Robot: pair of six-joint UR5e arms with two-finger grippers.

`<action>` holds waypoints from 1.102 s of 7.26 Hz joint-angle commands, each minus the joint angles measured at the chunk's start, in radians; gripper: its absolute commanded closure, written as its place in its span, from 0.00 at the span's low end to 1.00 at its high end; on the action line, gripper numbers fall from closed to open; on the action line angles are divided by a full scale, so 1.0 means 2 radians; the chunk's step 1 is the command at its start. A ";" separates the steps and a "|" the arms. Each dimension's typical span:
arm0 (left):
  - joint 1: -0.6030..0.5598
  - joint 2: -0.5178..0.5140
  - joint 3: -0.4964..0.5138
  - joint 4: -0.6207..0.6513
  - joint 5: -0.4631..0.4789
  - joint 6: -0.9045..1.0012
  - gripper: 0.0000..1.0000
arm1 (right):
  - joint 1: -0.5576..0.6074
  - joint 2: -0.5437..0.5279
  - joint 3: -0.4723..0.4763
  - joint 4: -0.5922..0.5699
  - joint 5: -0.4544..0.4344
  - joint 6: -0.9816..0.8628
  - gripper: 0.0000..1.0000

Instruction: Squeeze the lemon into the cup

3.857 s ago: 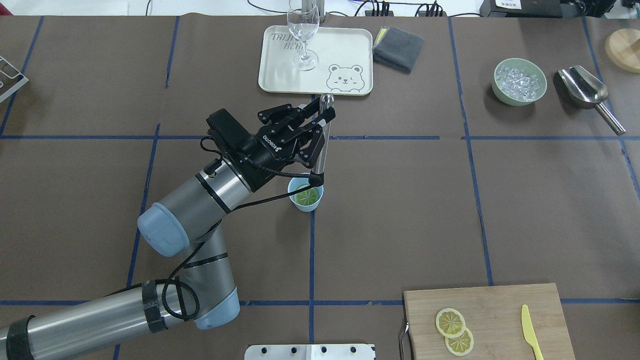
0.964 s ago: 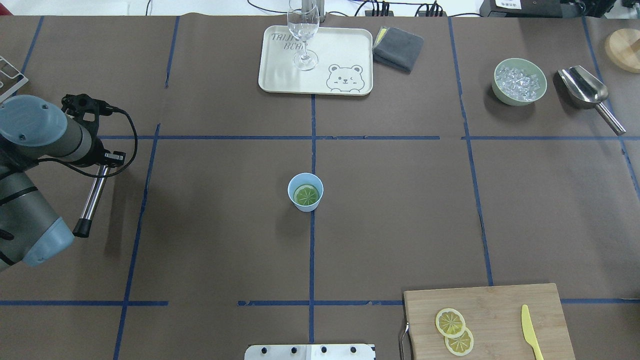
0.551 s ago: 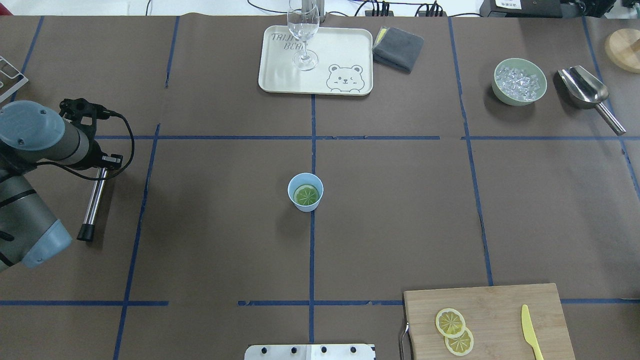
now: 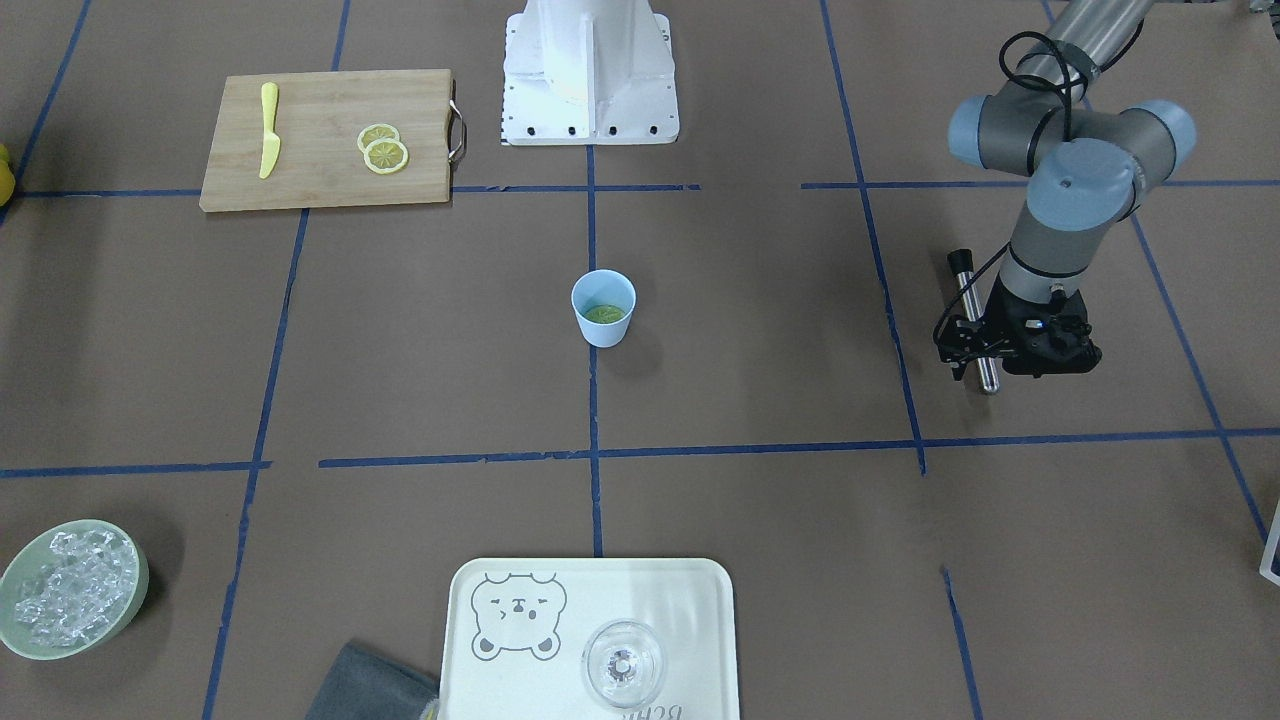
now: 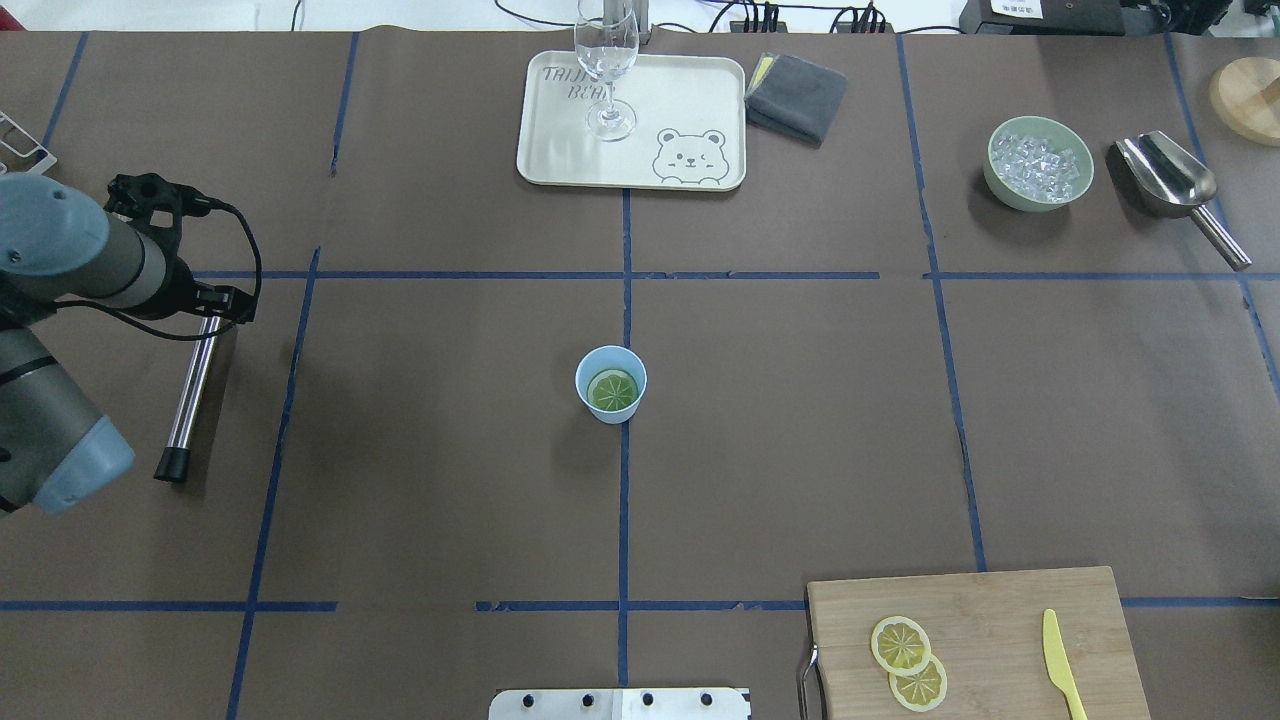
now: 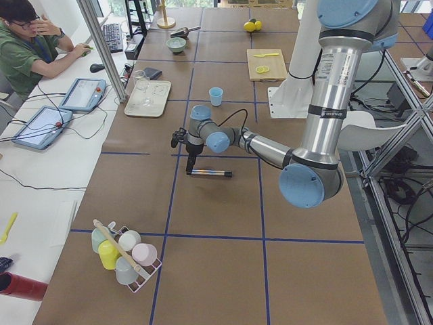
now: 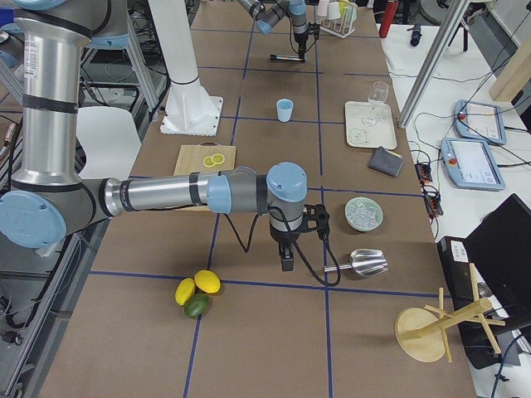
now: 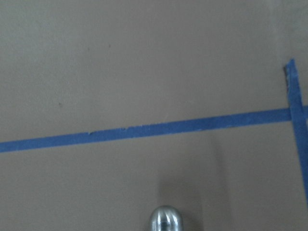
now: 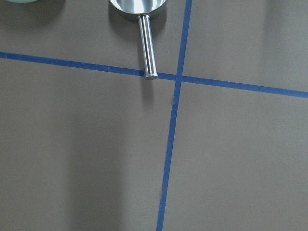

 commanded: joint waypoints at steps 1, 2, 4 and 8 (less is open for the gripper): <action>-0.108 0.005 -0.017 0.007 -0.088 0.173 0.00 | 0.000 -0.001 0.000 0.000 0.000 0.001 0.00; -0.160 0.018 -0.016 0.017 -0.110 0.248 0.00 | 0.000 -0.001 0.000 0.000 0.000 0.001 0.00; -0.270 0.025 -0.016 0.101 -0.114 0.420 0.00 | 0.001 -0.001 0.001 0.000 0.001 0.001 0.00; -0.379 0.062 -0.016 0.254 -0.215 0.518 0.00 | 0.000 -0.001 0.001 0.000 0.001 0.001 0.00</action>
